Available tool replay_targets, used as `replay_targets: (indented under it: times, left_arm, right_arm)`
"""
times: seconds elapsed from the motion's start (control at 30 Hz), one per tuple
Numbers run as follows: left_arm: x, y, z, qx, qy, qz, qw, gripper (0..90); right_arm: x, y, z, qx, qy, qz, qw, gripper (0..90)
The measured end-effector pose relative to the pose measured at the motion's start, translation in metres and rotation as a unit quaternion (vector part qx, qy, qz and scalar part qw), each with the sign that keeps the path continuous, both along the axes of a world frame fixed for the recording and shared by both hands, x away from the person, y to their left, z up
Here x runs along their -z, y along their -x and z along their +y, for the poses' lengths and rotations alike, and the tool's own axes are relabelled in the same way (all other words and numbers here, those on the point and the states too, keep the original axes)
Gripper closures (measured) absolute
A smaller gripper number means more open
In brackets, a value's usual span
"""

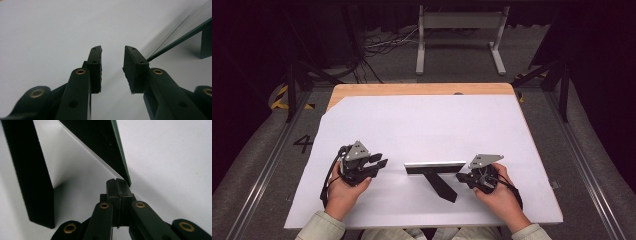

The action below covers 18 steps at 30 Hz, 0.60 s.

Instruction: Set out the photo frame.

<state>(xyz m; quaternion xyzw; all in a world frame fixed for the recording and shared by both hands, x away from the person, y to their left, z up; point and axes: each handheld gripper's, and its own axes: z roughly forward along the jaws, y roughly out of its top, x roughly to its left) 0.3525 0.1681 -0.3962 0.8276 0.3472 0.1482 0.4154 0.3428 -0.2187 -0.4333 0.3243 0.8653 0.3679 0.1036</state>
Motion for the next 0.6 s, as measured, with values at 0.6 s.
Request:
replay_targets:
  times: [0.6]
  left_arm:
    - [0.001,0.000,0.000,0.000,-0.001,0.004,1.0000,68.3]
  right_arm:
    - [0.003,-0.012,-0.001,0.019,0.005,0.018,0.9997,90.0]
